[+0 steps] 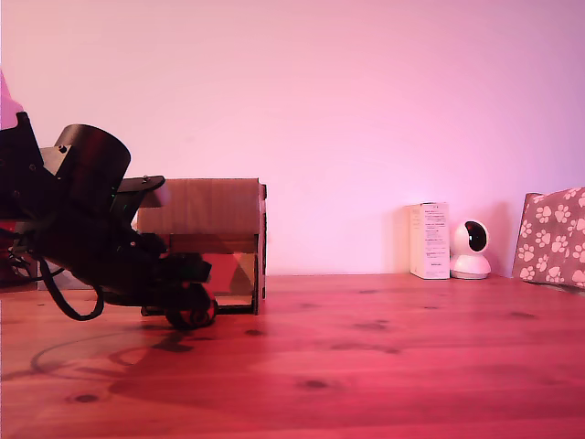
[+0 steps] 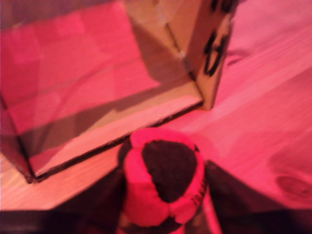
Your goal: Drop the footbag into the cardboard dice tower
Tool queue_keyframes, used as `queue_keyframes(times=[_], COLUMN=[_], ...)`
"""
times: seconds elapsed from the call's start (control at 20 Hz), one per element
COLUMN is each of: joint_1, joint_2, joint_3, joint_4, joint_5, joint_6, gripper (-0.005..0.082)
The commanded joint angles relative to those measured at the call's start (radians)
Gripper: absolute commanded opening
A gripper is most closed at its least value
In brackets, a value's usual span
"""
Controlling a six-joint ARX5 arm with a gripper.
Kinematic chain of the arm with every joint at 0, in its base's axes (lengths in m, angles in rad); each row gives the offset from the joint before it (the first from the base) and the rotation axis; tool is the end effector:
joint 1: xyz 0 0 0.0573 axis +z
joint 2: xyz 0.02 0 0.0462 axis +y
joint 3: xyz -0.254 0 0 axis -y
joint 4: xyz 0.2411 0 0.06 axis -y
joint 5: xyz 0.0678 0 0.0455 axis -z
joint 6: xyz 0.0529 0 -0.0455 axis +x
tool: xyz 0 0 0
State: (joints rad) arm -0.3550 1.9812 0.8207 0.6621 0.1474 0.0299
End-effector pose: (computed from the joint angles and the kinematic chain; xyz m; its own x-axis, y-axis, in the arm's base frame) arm 0.3518 -0.1387 0.0818 0.7636 -0.4397 -0.4728 0.4780 0.8773 -0.0439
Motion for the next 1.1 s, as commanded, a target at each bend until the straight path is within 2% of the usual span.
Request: queue_keyframes(times=[0.0,0.25,0.4,0.75,0.9,1.05], joint_1=[-0.001,-0.004,-0.006,-0.008,-0.008,-0.008], joint_2=[0.029,-0.046,-0.145,-0.408,-0.517,-0.609], joint_3=[-0.002,-0.001,-0.001,-0.001,-0.001,-0.001], joint_4=[0.017,-0.037,-0.147,-0.455,-0.537,-0.550], joint_5=[0.002,0.034,0.059,0.080,0.080,0.080], joint_6=[0.005,0.004,0.003,-0.004,-0.004,-0.003], gripper=[0.0097,0.0088,0.0088,0.0088,0.0088,0.0088])
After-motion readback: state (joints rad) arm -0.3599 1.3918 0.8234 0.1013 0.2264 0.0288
